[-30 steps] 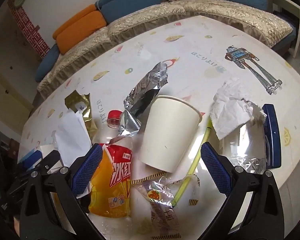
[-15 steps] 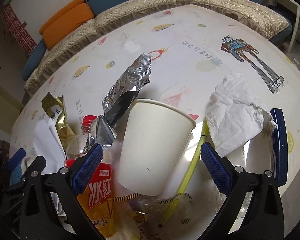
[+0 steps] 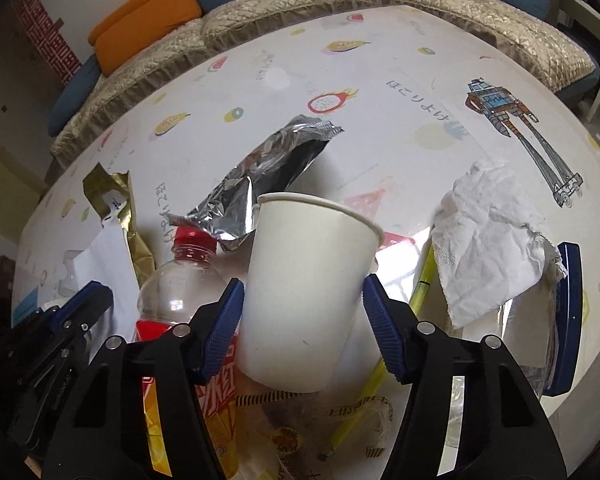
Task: Collect trash
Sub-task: 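Grasp the white paper cup with the right gripper and lift it, then grasp the white paper sheets with the left gripper while the right gripper holds the cup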
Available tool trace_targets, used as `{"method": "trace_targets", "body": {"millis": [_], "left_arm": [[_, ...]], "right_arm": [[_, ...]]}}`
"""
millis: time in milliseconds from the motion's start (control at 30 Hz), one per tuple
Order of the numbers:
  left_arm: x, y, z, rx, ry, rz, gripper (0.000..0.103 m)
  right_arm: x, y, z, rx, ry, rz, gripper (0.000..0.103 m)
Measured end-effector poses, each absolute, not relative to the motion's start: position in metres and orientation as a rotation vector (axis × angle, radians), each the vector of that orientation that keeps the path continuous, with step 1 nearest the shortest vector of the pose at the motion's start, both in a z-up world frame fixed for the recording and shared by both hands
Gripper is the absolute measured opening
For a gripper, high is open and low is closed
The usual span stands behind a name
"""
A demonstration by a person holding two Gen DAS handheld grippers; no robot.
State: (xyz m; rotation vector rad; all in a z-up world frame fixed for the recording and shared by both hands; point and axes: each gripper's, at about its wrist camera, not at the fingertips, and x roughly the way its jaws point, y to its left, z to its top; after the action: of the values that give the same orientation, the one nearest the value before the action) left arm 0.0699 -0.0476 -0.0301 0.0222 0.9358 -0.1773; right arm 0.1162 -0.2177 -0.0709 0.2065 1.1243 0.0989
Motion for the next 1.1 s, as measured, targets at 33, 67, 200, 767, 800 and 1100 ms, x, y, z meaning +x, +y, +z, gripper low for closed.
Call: {"method": "trace_targets", "body": {"millis": [33,67,200,767,800,1100], "left_arm": [[0.07,-0.048,-0.029,0.02,0.932,-0.186,0.002],[0.07,-0.049,-0.029,0.024,0.932,-0.185,0.0],[0.066,-0.045,-0.025,-0.002,0.912,-0.192,0.0],[0.061,-0.024,-0.005,-0.033,0.88,-0.149,0.077],[0.061,-0.023,-0.005,-0.028,0.865,-0.139,0.077],[0.098,-0.036,-0.036,0.047,0.964,-0.127,0.096]], "right_arm": [[0.116,-0.219,-0.07,0.211,1.125,0.1,0.059],[0.115,-0.22,-0.07,0.218,1.126,0.104,0.058],[0.109,-0.222,-0.064,0.242,1.113,0.124,0.057],[0.059,-0.243,0.002,0.248,0.984,0.183,0.056],[0.058,-0.242,0.001,0.247,0.985,0.19,0.056],[0.068,-0.24,-0.015,0.252,0.999,0.22,0.056]]}}
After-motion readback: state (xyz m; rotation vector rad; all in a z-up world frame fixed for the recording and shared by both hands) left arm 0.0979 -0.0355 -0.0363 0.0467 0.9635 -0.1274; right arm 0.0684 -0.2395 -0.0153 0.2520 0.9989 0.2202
